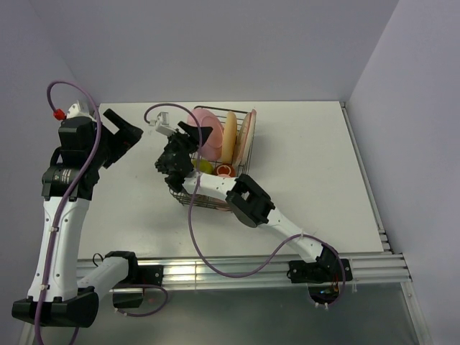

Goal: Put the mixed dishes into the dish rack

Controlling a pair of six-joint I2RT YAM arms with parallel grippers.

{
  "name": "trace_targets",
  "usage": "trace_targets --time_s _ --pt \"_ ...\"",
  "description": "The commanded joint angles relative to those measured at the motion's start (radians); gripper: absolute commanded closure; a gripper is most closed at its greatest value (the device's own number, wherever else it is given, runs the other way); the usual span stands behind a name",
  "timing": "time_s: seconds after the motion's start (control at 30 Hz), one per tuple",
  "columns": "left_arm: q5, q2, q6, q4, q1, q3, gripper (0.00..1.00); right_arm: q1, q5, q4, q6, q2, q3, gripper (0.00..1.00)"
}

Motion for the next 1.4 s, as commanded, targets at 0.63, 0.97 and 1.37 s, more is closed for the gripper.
trace_targets --time_s 0.63,0.97,1.37 --pt "0.036 0.03 0.033 0.091 0.006 -0.069 0.01 0.018 0.262 0.295 -0.051 -0.177 0.039 0.0" --pt "0.012 0.082 0.087 0.078 0.005 -0.091 0.01 0.034 0.261 0.298 -0.155 -0.279 -0.036 0.0" --pt "-0.002 0.099 0.095 0.092 0.005 -0.132 0.01 0.041 0.188 0.465 -0.263 -0.487 -0.291 0.0"
